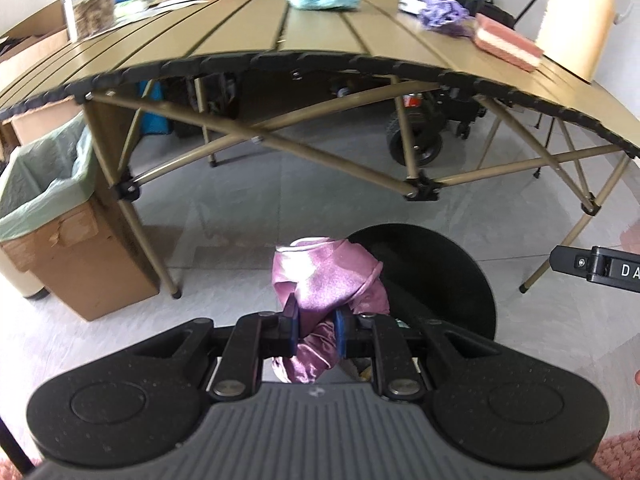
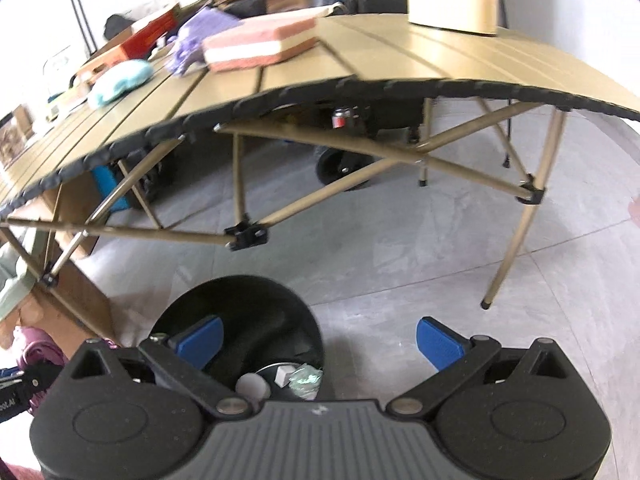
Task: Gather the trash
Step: 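Open left gripper over the bin to drop the pink scrunchie while right tool rises toward the table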
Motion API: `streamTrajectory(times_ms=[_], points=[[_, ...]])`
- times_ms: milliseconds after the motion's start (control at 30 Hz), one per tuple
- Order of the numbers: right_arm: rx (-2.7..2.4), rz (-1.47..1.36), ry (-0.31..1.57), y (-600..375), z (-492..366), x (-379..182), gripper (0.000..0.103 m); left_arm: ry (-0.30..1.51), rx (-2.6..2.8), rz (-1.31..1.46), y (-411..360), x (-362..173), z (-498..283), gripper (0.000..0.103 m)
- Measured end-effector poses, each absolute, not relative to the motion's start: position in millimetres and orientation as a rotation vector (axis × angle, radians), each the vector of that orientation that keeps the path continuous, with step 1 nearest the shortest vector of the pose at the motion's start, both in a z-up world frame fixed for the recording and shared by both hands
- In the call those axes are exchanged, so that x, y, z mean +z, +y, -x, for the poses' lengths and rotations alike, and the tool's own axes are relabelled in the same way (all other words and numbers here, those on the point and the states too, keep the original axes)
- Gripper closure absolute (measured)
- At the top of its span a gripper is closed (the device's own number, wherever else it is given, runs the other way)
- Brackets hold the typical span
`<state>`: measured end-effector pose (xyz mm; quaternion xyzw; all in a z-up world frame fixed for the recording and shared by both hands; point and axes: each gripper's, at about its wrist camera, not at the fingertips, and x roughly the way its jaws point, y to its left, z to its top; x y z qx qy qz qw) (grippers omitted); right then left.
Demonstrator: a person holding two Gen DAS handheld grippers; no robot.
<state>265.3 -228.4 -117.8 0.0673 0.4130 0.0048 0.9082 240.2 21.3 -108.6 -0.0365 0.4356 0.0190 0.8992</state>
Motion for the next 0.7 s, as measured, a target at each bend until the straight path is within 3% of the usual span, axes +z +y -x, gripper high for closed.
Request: streamTrajectory(times_ms=[700], points=[[-0.143,-0.21,0.86,-280.9,-266.5,-127.3,0.0,0.961,-0.078,0.019,-60.6,-130.9,-295.4,0.086]])
